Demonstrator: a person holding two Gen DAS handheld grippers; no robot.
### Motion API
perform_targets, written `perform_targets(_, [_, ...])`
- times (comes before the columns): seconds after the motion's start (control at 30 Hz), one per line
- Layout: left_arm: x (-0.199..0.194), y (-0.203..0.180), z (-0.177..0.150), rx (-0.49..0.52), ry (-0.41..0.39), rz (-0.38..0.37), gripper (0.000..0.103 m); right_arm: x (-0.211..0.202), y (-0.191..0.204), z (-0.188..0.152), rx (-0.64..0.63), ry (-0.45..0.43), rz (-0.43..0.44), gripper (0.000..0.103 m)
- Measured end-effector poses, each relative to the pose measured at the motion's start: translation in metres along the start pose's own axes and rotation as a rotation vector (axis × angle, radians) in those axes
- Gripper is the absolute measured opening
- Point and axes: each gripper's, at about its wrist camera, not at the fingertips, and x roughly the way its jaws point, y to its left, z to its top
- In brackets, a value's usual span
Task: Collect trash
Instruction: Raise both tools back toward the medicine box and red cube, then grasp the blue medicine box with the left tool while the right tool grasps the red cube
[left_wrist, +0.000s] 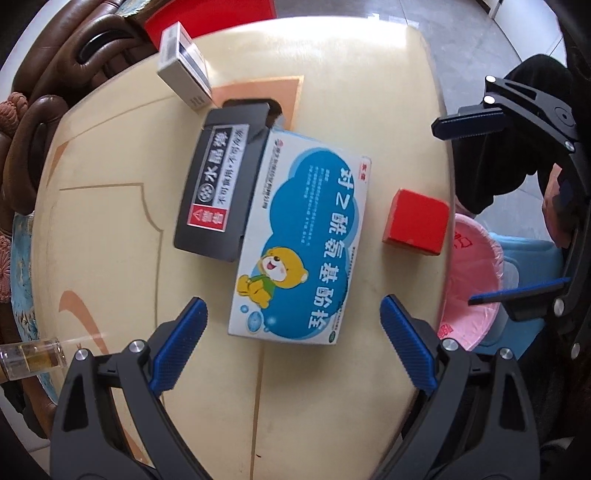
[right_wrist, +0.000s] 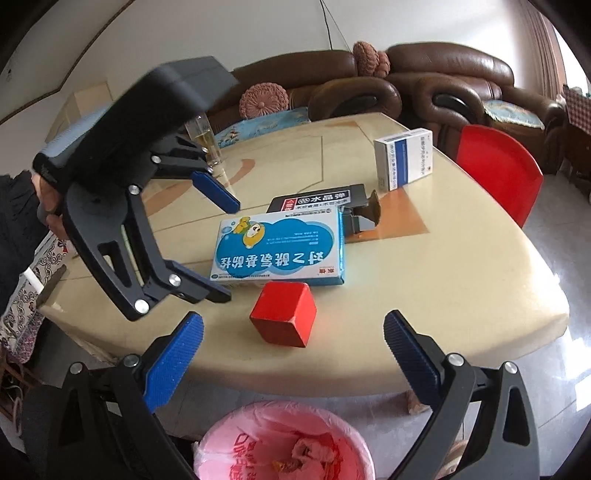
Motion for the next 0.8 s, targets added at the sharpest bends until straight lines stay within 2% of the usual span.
perform_targets(0.27, [0.019,0.005,0.0,0.005,0.016,-0.043,0.092,0.01,0.006,-0.014,-0.081,-0.078,-0.067,0.095])
perform_targets(0.4, [0.02,0.011,0.001,-0.005,-0.009,-0.056,0.092,0.015,0.012,-0.019,-0.118,-0.116,-0.088,0.09])
perform_targets(0.5, [0.019,0.011,0.001,0.005,-0.022,-0.059,0.092,0.019,0.015,-0.02,-0.133,-0.13,-0.101,0.082])
perform_targets(0.63, [0.019,0.013,0.002,0.009,-0.039,-0.07,0.092,0.024,0.021,-0.022,-0.159,-0.149,-0.122,0.079])
perform_targets(0.7, [0.019,0.013,0.002,0.012,-0.048,-0.085,0.088,0.024,0.021,-0.022,-0.154,-0.155,-0.12,0.068])
perform_targets(0.8, [0.019,0.012,0.004,0.013,-0.056,-0.096,0.087,0.025,0.018,-0.021,-0.146,-0.16,-0.122,0.059])
